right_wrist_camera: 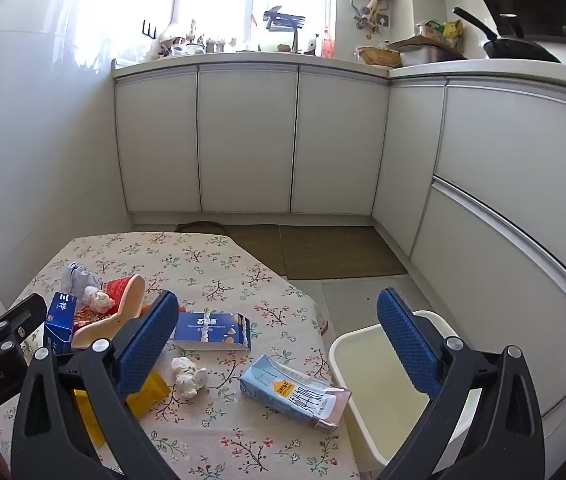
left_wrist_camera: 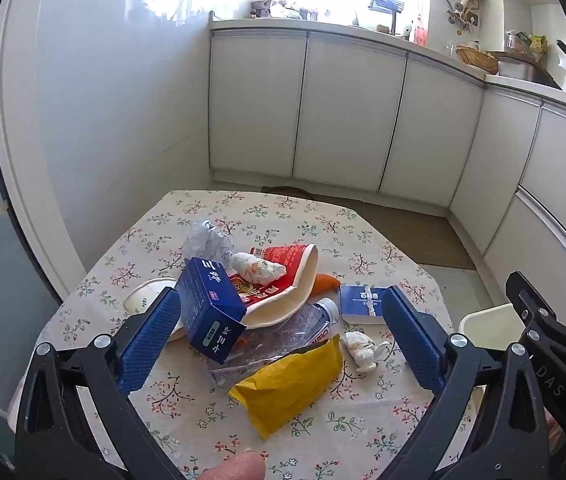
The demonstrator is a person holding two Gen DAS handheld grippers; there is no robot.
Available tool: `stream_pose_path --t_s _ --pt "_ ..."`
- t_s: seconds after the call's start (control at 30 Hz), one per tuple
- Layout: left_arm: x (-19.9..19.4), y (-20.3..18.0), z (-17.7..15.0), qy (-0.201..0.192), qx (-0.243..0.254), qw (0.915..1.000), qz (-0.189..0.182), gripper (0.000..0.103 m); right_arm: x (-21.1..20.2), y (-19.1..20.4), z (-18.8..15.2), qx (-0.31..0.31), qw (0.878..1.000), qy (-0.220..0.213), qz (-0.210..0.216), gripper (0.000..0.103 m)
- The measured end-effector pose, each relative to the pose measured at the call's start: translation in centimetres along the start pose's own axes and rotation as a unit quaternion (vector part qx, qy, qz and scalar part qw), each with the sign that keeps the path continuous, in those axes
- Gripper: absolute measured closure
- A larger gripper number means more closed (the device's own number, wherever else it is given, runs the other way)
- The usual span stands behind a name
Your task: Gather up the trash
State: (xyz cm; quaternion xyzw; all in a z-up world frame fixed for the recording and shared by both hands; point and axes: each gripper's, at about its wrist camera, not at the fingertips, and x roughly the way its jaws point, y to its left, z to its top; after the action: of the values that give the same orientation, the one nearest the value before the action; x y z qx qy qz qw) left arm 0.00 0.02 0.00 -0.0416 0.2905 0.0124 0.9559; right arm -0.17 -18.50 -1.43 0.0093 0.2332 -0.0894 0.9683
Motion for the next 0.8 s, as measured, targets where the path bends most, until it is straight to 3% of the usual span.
stream_pose_path --t_s 0.8 --pt "-0.4 -0.4 0.0 -0.007 0.001 1.0000 -0.004 0.007 -1.3 -0.1 -0.2 -0.020 1.000 -0.018 -0.005 0.006"
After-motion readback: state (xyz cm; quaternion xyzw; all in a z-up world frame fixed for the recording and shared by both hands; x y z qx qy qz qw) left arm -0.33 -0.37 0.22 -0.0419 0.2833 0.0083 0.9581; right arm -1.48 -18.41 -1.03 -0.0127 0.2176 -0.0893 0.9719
